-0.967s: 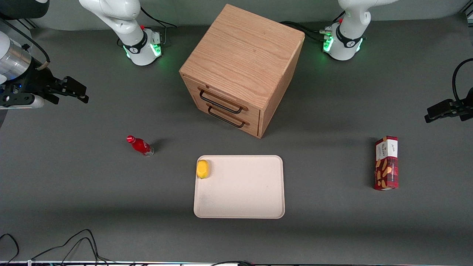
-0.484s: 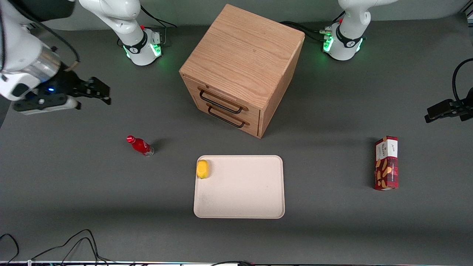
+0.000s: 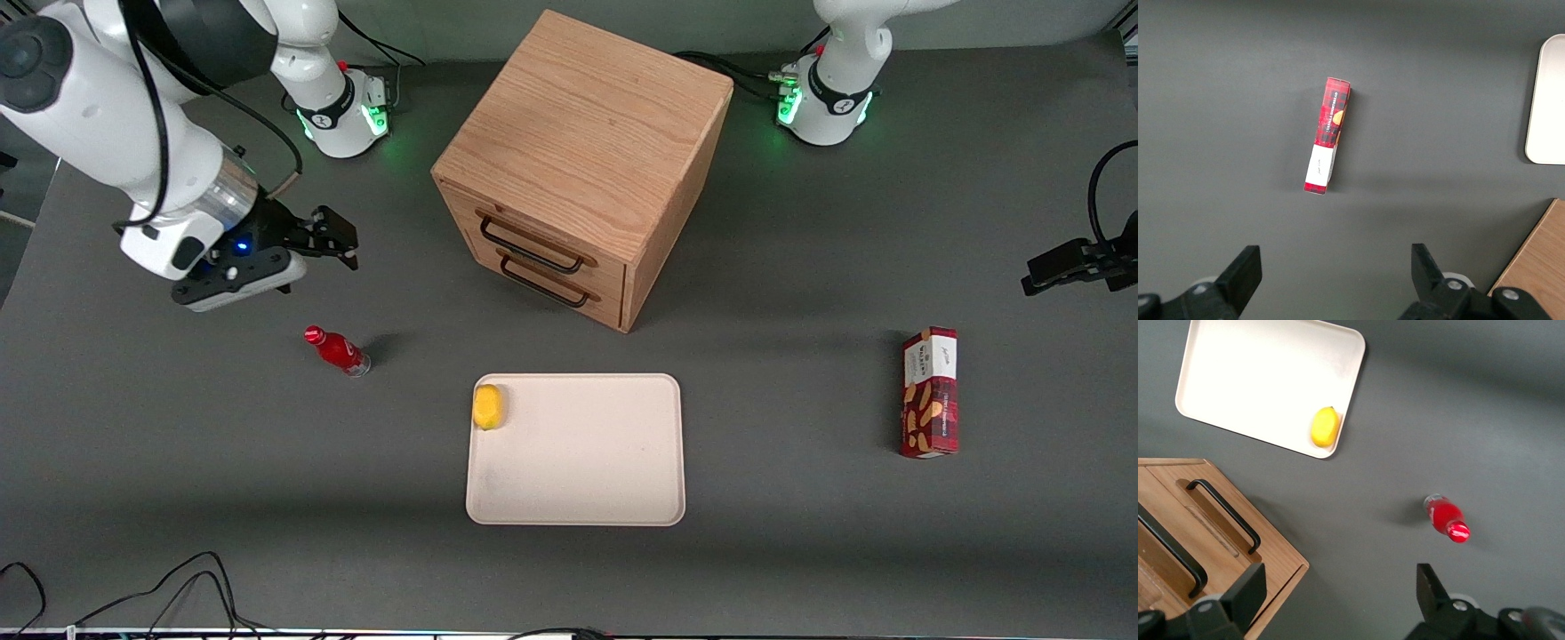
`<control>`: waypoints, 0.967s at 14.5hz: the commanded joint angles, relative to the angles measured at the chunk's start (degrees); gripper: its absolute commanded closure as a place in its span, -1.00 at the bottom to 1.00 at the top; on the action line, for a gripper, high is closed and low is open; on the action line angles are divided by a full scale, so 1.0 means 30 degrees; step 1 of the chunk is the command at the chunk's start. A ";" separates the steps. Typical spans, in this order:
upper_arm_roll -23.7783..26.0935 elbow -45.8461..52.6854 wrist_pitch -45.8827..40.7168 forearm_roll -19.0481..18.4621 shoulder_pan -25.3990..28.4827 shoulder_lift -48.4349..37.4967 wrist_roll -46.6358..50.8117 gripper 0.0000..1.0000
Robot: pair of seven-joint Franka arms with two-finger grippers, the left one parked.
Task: Open upper drawer
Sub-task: 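Move the right gripper toward the upper drawer's black handle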
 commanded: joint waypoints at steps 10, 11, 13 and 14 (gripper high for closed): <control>0.1497 0.3709 -0.0910 0.0606 0.3192 0.6285 -0.4671 -1.00; 0.1585 0.4237 -0.1293 0.1045 0.3252 0.6872 -0.4846 -1.00; 0.1789 0.4184 -0.1443 0.1195 0.3485 0.6996 -0.5343 -1.00; 0.1878 0.4068 -0.1879 0.1196 0.3632 0.7025 -0.5578 -1.00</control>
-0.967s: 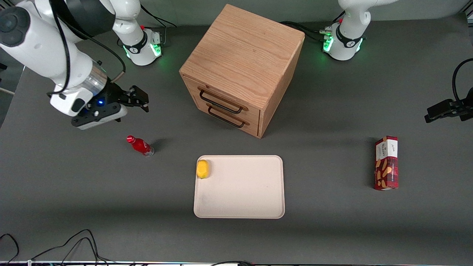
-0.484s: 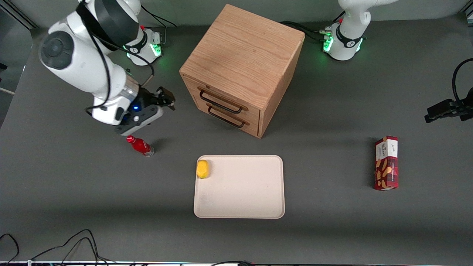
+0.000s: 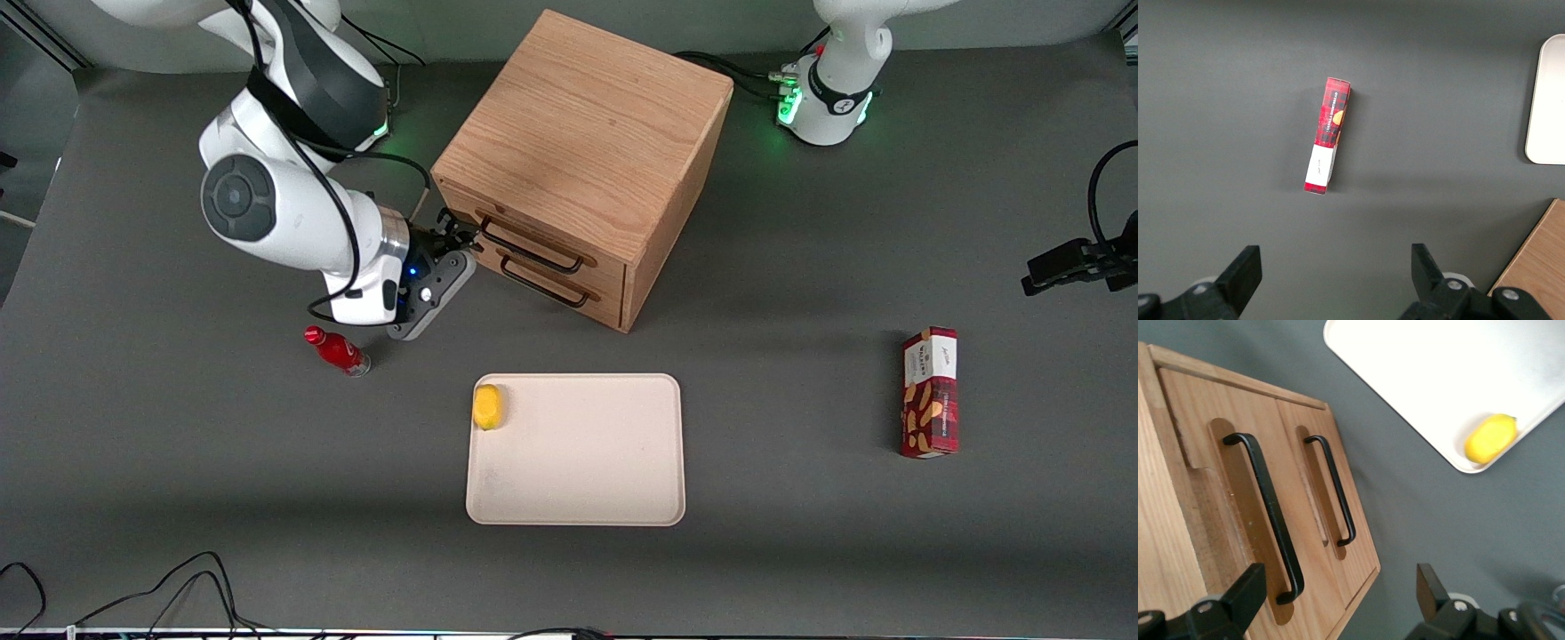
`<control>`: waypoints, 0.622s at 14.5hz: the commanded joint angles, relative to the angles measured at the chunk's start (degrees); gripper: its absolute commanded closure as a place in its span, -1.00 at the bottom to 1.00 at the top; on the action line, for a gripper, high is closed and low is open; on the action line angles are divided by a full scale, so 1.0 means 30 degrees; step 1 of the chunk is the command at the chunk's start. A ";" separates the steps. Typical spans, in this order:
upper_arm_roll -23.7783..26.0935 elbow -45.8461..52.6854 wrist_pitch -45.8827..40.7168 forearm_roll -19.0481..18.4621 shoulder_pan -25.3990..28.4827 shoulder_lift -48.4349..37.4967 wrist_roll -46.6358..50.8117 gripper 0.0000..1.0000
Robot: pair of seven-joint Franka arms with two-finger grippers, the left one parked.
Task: Open upper drawer
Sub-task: 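Move the right gripper toward the upper drawer's black handle, then lower the open right gripper around the upper drawer handle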
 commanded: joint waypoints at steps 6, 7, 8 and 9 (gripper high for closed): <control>0.0336 -0.0054 -0.1283 0.0828 0.1003 0.0782 -0.1744 -1.00; 0.0336 -0.0114 -0.1195 0.0828 0.1121 0.0782 -0.1773 -1.00; 0.0336 -0.0144 -0.1165 0.0828 0.1180 0.0927 -0.2005 -1.00; 0.0336 -0.0144 -0.1049 0.0799 0.1181 0.1074 -0.2123 -1.00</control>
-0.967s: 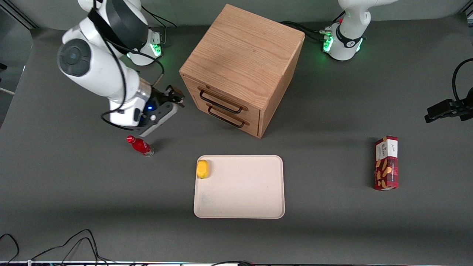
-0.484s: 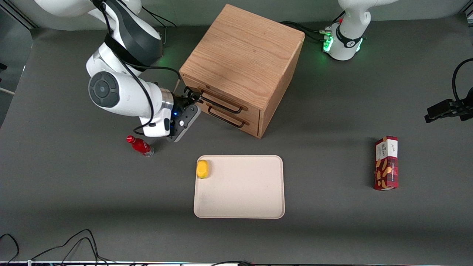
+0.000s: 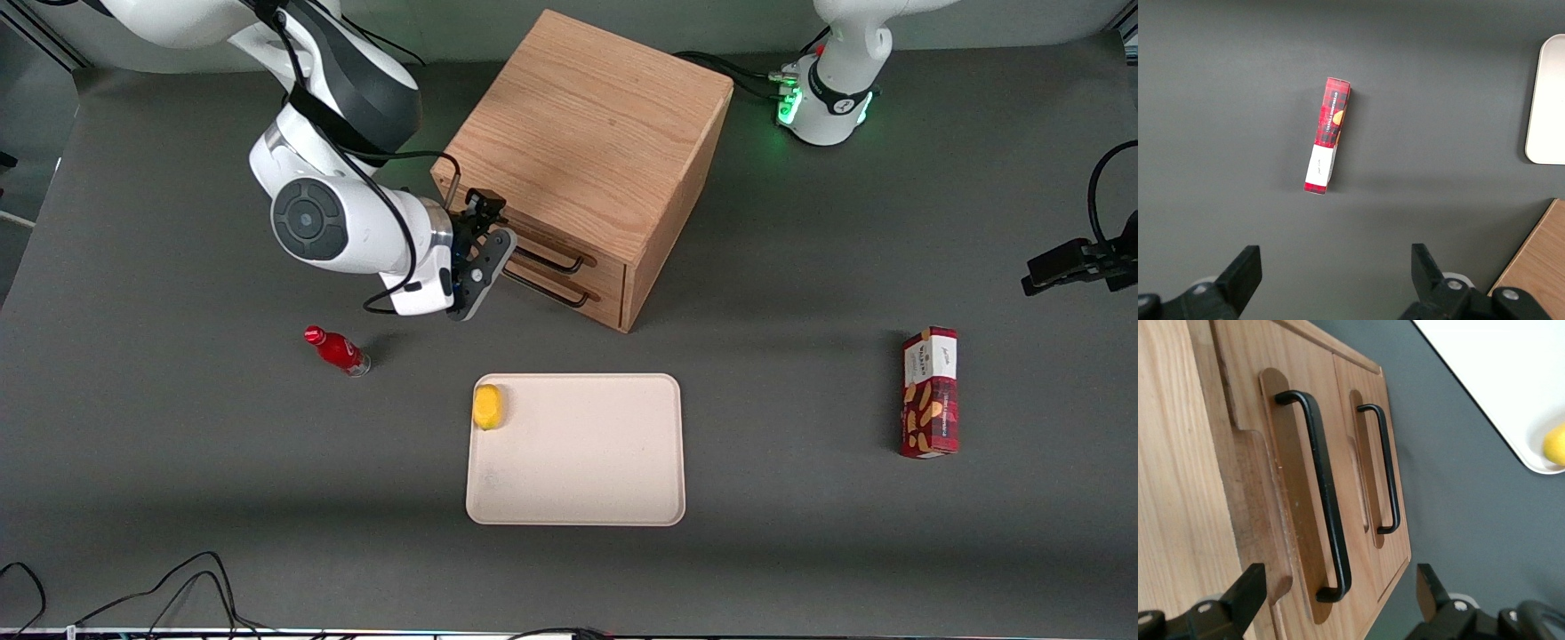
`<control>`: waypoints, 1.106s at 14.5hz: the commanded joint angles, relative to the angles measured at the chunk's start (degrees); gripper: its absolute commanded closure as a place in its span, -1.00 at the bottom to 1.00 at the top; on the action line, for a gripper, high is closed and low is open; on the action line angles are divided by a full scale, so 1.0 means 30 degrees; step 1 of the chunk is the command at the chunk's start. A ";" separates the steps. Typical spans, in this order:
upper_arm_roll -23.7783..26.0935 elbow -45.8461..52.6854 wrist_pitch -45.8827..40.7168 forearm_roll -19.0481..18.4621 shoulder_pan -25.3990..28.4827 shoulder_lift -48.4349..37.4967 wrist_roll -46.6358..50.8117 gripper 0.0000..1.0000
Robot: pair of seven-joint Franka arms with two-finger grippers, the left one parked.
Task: Open upper drawer
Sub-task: 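Lower the open right gripper around the upper drawer handle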
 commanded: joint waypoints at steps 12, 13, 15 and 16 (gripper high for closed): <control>-0.0080 0.0057 0.2075 0.0211 0.0779 0.1416 -0.1296 -1.00; -0.0080 0.0028 0.2279 0.0181 0.0780 0.1417 -0.1296 -1.00; -0.0225 -0.0002 0.2513 0.0123 0.1101 0.1591 -0.1267 -1.00; -0.0226 -0.0002 0.2602 0.0007 0.1102 0.1622 -0.1266 -1.00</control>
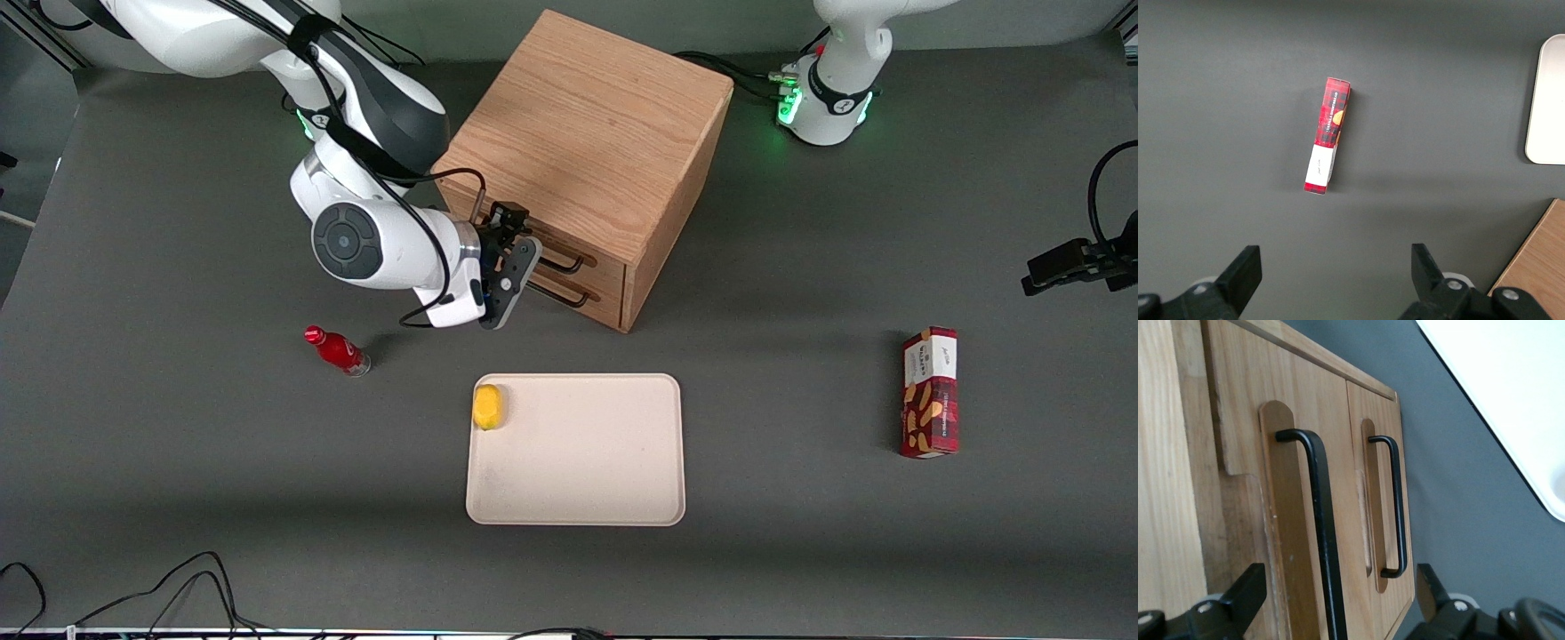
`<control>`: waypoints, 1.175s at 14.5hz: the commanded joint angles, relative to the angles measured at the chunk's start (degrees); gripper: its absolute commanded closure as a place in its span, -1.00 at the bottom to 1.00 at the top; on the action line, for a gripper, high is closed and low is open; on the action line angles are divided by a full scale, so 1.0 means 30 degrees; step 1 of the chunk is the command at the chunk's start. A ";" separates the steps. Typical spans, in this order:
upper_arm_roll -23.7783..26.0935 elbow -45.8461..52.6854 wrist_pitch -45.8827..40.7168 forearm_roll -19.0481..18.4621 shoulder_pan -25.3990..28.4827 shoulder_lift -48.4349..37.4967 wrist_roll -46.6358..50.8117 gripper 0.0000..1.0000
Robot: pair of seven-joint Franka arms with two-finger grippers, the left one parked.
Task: Open upper drawer
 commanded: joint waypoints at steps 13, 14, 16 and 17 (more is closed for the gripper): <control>-0.0331 -0.0426 0.1678 -0.1337 0.0498 0.0589 -0.0242 -1.00; -0.0331 -0.0515 0.1766 -0.1338 0.0498 0.0589 -0.0242 -1.00; -0.0331 -0.0604 0.1796 -0.1367 0.0469 0.0559 -0.0242 -1.00; -0.0331 -0.0604 0.1796 -0.1367 0.0498 0.0559 -0.0242 -1.00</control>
